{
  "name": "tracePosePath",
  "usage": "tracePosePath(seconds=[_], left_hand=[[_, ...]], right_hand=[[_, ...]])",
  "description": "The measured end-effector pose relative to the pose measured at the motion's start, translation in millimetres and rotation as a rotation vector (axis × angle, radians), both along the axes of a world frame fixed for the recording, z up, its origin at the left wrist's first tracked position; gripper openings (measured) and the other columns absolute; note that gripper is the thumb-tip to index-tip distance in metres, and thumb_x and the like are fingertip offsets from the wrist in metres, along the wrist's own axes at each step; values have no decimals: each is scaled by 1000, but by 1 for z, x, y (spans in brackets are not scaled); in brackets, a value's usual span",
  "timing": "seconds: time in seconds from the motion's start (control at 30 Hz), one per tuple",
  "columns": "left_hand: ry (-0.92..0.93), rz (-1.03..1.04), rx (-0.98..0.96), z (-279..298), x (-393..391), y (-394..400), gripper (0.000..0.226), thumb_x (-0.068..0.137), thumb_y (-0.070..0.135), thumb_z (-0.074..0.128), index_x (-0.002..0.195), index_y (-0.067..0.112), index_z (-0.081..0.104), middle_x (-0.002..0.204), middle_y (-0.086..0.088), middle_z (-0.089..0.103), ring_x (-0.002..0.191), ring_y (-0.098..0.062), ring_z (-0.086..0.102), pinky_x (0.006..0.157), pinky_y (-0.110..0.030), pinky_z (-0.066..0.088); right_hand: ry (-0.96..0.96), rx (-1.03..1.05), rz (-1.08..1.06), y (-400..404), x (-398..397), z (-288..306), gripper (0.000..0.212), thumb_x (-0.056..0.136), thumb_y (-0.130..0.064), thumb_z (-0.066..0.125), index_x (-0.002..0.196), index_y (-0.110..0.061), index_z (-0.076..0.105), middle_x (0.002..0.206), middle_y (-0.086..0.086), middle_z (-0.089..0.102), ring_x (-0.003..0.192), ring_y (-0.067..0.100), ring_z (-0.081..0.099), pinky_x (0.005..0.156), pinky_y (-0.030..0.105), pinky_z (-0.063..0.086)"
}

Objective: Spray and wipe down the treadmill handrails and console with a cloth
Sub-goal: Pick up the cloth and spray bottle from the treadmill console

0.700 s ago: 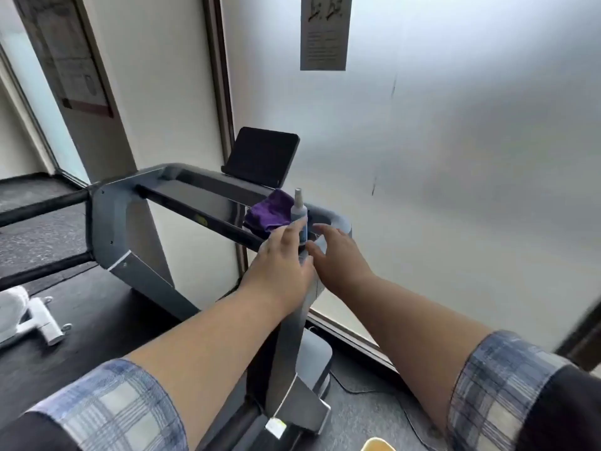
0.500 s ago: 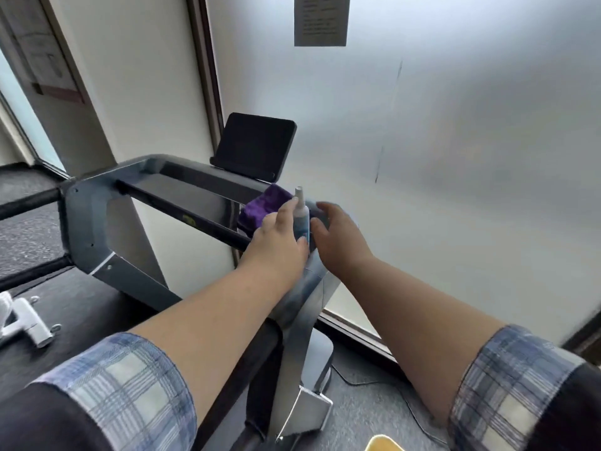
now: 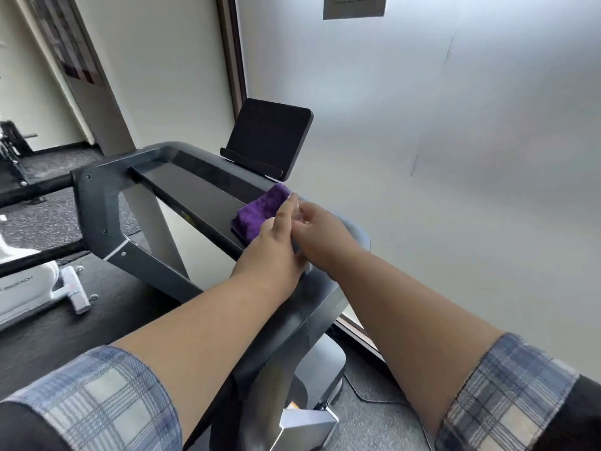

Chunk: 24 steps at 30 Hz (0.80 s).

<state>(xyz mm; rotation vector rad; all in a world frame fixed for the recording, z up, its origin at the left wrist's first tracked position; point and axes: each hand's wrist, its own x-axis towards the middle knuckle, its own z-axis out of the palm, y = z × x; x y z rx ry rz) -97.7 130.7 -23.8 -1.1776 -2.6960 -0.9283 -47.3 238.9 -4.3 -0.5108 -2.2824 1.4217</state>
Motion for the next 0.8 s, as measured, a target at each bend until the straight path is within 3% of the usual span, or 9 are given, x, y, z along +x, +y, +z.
tracePosePath(seconds=[0.07, 0.13, 0.23, 0.43, 0.53, 0.6, 0.7, 0.8], left_hand=[[30, 5, -26, -3, 1, 2, 100, 90, 26, 66, 149, 46, -13, 153, -1, 35, 126, -22, 55, 101, -45, 48], [39, 40, -21, -3, 1, 3, 98, 89, 26, 67, 147, 45, -10, 148, -1, 41, 118, -25, 59, 96, -47, 51], [29, 99, -1, -3, -1, 6, 98, 87, 25, 71, 142, 43, -8, 142, -1, 48, 107, -27, 62, 88, -47, 54], [79, 186, 36, -7, -5, 13, 89, 89, 19, 66, 142, 39, -4, 137, 1, 54, 97, -19, 64, 72, -27, 39], [78, 184, 64, -10, -9, 17, 87, 90, 26, 66, 145, 39, 0, 140, -6, 50, 99, -22, 63, 76, -31, 47], [47, 198, 87, -12, -9, 19, 87, 89, 36, 69, 144, 44, 2, 141, -8, 49, 103, -28, 65, 81, -37, 53], [17, 199, 147, -14, -7, 19, 87, 88, 35, 71, 142, 52, 6, 133, -6, 54, 93, -26, 62, 76, -33, 46], [-3, 218, 149, -15, -7, 17, 89, 87, 35, 71, 141, 56, 4, 127, -4, 56, 88, -25, 61, 73, -34, 48]], right_hand=[[8, 7, 35, 3, 1, -6, 11, 93, -41, 57, 93, -33, 65, 76, -16, 69, 73, 2, 66, 61, 20, 47], [-1, -9, 50, 3, 3, -8, 22, 93, -52, 55, 106, -37, 66, 87, -14, 73, 82, 3, 69, 64, 21, 50], [-7, -39, 75, 4, 3, -8, 32, 95, -65, 47, 109, -43, 65, 91, -18, 74, 79, -2, 69, 54, 13, 49], [19, -105, 156, 13, 1, -14, 16, 88, -44, 60, 103, -41, 66, 86, -16, 74, 72, 4, 72, 64, 23, 51], [10, -160, 207, 21, -2, -12, 31, 81, -27, 51, 104, -36, 69, 88, -7, 75, 78, 14, 73, 70, 30, 56], [18, -225, 113, 32, -9, -10, 39, 81, -22, 47, 111, -35, 69, 91, -8, 73, 78, 14, 70, 62, 25, 51], [5, -66, -68, 50, -26, -5, 36, 90, -25, 47, 122, -33, 61, 101, -16, 65, 75, 3, 64, 56, 19, 44], [-154, 227, -36, 61, -46, -2, 36, 95, -26, 50, 130, -24, 55, 102, -7, 56, 82, 16, 56, 64, 27, 38]])
